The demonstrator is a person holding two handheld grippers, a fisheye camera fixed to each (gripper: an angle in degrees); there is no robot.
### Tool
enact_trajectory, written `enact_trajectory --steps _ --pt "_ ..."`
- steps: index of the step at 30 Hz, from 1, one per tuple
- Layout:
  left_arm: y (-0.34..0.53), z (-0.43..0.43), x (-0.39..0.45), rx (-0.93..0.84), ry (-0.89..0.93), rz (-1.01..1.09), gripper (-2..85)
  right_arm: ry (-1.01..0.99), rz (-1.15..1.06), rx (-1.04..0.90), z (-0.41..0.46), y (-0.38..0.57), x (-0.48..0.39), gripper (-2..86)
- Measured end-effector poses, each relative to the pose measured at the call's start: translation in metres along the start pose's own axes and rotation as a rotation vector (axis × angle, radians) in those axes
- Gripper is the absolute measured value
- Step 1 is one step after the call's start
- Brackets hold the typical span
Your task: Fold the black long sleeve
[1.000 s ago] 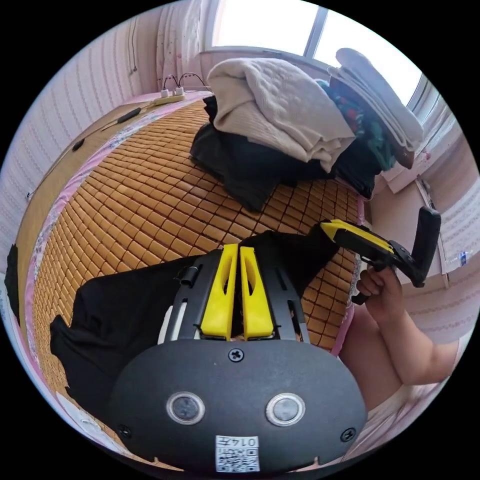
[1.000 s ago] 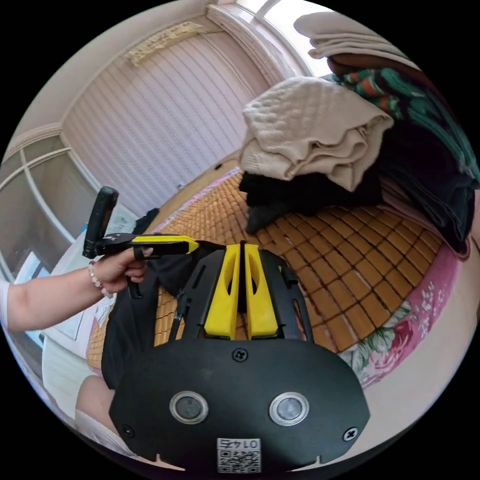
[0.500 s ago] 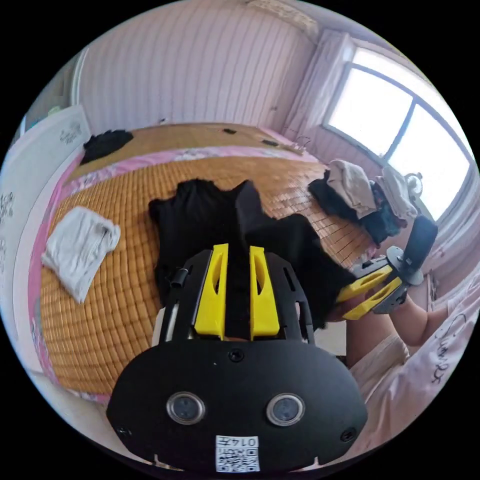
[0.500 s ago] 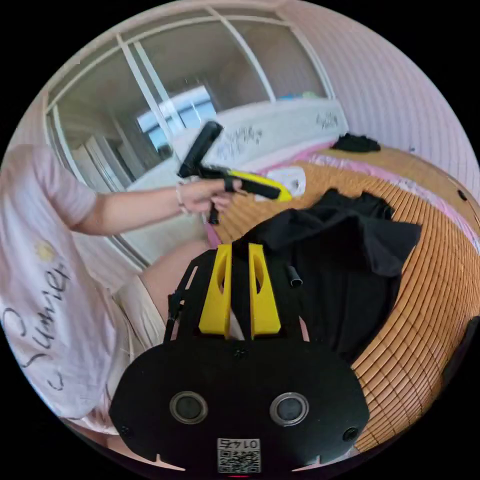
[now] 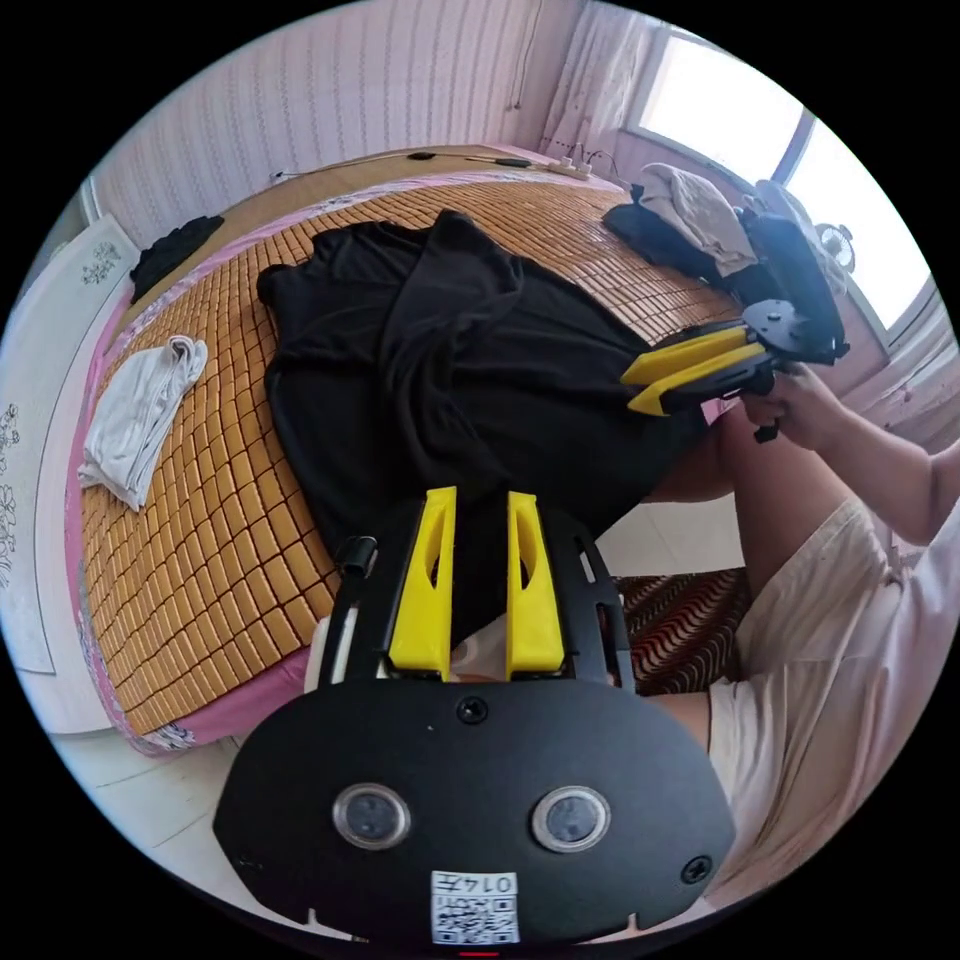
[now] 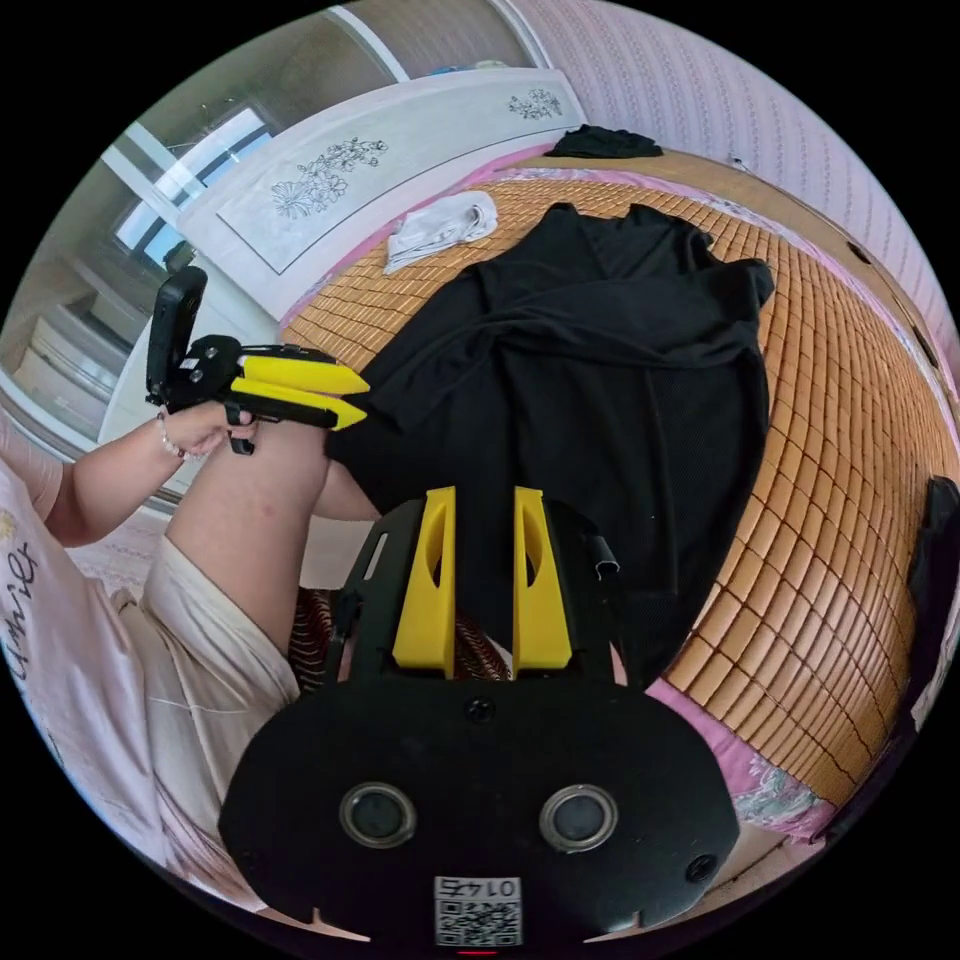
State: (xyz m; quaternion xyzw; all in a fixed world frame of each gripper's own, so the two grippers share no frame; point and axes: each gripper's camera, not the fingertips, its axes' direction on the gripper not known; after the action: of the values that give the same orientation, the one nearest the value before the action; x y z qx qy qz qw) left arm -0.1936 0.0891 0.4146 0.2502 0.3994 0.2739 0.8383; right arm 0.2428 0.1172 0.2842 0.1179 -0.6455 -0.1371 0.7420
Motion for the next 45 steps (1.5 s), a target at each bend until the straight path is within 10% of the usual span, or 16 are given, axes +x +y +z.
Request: enact_trajectory --steps 13,27,45 --pt "-0.027 -0.01 -0.003 -0.102 -0.024 0.035 6.4 0.079 -0.203 -0.113 0.156 -0.05 -0.06 6.8" --pt "-0.011 -0.125 -0.043 0.081 0.02 -0.024 -0.9 -0.021 -0.243 -0.025 0.112 -0.035 -0.055 0.9" --pt "-0.023 -0.104 -0.16 -0.079 0.029 -0.127 -0.9 0.096 -0.097 -0.127 0.135 -0.048 0.124 6.3"
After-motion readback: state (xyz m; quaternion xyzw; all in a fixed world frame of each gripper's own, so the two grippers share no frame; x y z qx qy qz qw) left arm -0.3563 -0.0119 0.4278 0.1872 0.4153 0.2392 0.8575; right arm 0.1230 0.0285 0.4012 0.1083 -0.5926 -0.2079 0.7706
